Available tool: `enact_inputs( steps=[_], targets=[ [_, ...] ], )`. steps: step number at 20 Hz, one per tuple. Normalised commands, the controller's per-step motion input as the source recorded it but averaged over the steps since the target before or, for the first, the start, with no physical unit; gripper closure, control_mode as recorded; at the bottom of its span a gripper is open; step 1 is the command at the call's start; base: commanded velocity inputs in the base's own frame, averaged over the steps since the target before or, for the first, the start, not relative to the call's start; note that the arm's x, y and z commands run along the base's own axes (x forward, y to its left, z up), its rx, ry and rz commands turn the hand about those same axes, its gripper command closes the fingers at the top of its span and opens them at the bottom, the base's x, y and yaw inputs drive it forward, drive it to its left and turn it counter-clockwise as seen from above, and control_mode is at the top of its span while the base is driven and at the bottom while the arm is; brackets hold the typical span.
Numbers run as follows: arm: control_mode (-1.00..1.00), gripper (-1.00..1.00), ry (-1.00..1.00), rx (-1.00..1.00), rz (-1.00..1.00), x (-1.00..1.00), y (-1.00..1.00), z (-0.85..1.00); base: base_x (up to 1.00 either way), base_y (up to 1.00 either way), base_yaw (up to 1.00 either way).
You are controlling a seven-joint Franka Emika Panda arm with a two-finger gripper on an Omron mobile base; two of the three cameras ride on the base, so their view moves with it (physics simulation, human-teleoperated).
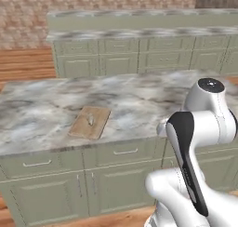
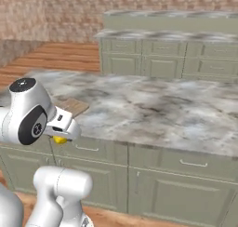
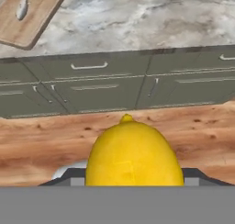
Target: Retrieve a lemon from the fridge and place it on the cutting board with the fish.
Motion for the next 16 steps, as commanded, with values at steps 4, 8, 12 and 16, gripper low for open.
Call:
enact_inputs(
  steps=[4,8,12,16],
  targets=[
    [1.0,1.0,0.0,0.0,0.0,0.0,0.0,0.0,0.02,0.92,-0.34],
    [1.0,1.0,0.0,0.0,0.0,0.0,0.0,0.0,0.11,0.97,-0.32],
    [1.0,1.0,0.0,0.0,0.0,0.0,0.0,0.0,0.19,0.82,-0.28],
    [1.0,1.0,0.0,0.0,0.0,0.0,0.0,0.0,0.35,0.43,-0.3]
  ],
)
